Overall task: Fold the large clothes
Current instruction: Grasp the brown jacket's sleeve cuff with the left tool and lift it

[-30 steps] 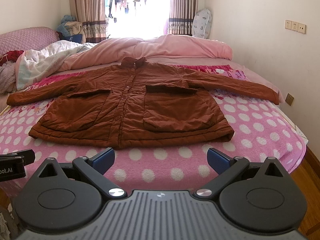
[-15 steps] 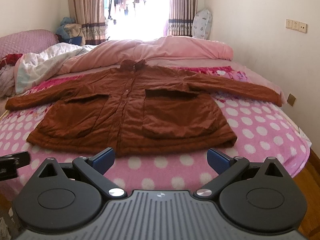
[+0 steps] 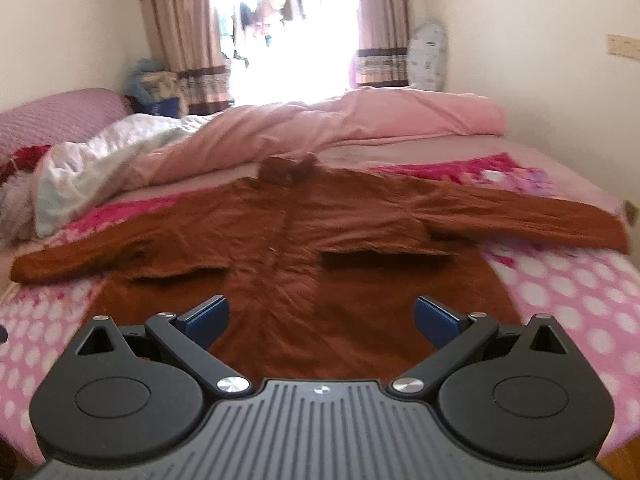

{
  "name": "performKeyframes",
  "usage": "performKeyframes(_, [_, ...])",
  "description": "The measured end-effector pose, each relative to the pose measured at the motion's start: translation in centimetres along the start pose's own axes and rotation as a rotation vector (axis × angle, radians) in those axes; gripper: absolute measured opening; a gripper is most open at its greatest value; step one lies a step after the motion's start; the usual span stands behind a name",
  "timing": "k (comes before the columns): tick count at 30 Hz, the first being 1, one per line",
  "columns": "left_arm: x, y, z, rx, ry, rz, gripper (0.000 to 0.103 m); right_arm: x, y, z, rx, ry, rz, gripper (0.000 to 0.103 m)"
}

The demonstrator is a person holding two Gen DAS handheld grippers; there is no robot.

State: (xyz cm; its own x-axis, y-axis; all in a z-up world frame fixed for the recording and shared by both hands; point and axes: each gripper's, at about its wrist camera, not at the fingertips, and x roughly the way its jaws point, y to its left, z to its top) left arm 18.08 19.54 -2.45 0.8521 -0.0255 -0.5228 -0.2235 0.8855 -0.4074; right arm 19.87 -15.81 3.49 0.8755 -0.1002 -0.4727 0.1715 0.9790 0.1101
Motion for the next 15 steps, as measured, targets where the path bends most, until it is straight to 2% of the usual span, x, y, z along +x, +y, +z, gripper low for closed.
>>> performKeyframes(3, [3.8,3.1,3.9,-0.073,-0.036,0.026,0.103,2.7,1.1,1.3,-0.014,-0.002,0.031,0.103])
performKeyframes(6, [7.2,6.0,7.6,-0.138,-0.081,0.031,0.101,5.7,2.3,3.0,-0.043,0.011,0.027,0.103])
performKeyframes(10, [11.1,8.9,10.9,-0.182,-0.148,0.050,0.100,9.4,3.6,4.8,-0.073,0.015,-0.011,0.103])
performKeyframes(15, [15.8,12.7,14.5,-0.289,-0.173,0.102,0.099,13.4,3.9,5.3,-0.076,0.057,-0.028,0.103])
